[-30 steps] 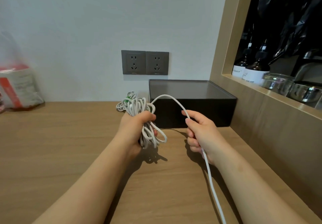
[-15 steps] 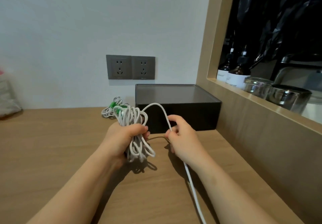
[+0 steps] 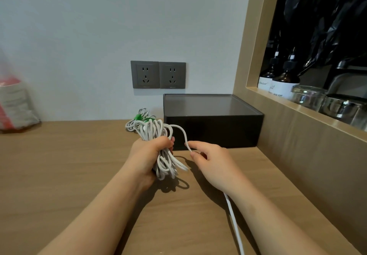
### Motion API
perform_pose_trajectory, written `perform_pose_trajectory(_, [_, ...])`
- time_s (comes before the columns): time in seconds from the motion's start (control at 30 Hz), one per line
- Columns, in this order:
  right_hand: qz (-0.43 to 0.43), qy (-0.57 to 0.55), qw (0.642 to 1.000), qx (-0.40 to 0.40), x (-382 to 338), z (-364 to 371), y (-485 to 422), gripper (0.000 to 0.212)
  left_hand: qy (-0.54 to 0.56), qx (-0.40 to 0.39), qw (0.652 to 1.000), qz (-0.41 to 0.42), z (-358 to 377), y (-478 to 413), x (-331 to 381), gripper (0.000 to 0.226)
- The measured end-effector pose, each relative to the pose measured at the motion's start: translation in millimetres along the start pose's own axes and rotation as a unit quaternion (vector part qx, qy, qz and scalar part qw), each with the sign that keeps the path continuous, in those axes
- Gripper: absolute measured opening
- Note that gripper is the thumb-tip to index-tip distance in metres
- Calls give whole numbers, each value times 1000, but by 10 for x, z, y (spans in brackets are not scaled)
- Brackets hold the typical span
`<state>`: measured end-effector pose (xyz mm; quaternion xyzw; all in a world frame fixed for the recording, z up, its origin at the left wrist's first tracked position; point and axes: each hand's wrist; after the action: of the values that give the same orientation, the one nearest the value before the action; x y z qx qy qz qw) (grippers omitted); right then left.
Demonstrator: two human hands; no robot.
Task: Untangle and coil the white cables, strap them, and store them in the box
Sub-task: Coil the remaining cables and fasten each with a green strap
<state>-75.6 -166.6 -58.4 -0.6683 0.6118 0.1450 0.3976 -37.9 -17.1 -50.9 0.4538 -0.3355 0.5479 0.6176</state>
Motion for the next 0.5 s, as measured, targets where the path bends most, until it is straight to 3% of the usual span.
perform_pose_trajectory(0.3, [-55,42,997,-22,-27,28,39,38,10,-38,999,7,-19,2,-29,26])
perform_pose_trajectory(0.5, [-102,98,989,-42,-39,48,64,38,-95,-40,993,64,-28,10,-14,24])
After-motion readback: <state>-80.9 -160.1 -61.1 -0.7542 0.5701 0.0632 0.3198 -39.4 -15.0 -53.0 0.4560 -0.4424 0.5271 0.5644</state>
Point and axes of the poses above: each hand's wrist, its own y-axis away from the middle knuckle, its own z-axis out of the palm, x = y × z, and after that the axes turned 7 degrees about x, right-handed
